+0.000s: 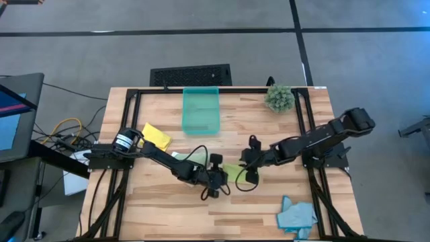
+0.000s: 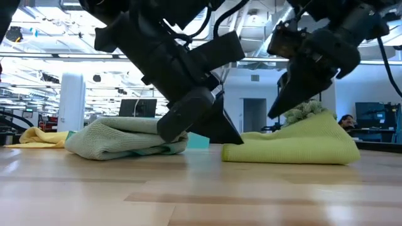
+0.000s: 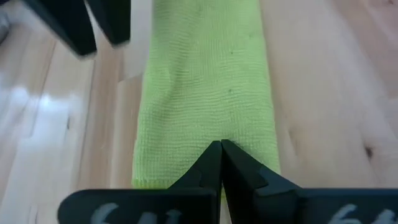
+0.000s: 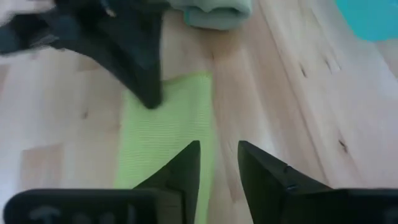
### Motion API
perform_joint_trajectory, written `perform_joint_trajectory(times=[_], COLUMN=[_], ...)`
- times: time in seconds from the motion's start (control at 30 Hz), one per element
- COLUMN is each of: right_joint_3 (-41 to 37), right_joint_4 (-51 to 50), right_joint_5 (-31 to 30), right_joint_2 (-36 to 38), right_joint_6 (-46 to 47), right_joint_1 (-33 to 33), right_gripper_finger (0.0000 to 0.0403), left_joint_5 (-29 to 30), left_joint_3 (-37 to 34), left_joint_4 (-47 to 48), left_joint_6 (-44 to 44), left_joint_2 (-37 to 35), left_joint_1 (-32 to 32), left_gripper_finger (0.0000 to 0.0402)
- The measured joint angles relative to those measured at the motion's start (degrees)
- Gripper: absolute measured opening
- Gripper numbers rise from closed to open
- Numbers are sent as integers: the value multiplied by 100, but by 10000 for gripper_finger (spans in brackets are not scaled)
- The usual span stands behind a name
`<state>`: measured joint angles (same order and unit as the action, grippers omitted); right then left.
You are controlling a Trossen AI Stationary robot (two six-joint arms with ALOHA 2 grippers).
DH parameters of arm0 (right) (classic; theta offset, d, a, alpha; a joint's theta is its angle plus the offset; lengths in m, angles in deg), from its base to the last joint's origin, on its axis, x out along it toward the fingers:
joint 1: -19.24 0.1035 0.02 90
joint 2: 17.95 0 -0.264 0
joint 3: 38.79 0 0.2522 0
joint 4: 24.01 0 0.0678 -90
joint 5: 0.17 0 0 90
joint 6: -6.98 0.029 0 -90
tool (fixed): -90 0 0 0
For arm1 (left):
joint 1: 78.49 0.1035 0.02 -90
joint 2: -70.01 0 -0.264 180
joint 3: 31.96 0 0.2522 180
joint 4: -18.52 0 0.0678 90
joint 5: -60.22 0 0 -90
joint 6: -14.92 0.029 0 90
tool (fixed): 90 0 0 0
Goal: Fold microfiber towels
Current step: Fold the light green microfiber cloth
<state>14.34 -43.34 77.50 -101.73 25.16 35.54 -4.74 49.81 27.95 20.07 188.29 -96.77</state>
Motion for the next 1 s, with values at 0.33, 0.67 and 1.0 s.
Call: perform_joint_trajectory(times=[0.33, 0.67, 1.0], right_joint_3=[4, 8, 5], right_joint_4=[-471, -484, -615], right_joint_5=[-17, -30, -106], right_joint_2=[257, -144, -642], right_joint_6=[600, 1406, 1782], right_joint_1=[717, 795, 572], right_gripper_finger=[83, 31, 20], left_joint_5=[302, 523, 605], left_joint_3=[255, 376, 374], left_joint_4=[113, 438, 1141], left_joint_6=[-489, -1180, -1396], left_joint_2=[-15, -16, -11], left_joint_1=[-42, 216, 346], left_gripper_finger=[0, 0, 0])
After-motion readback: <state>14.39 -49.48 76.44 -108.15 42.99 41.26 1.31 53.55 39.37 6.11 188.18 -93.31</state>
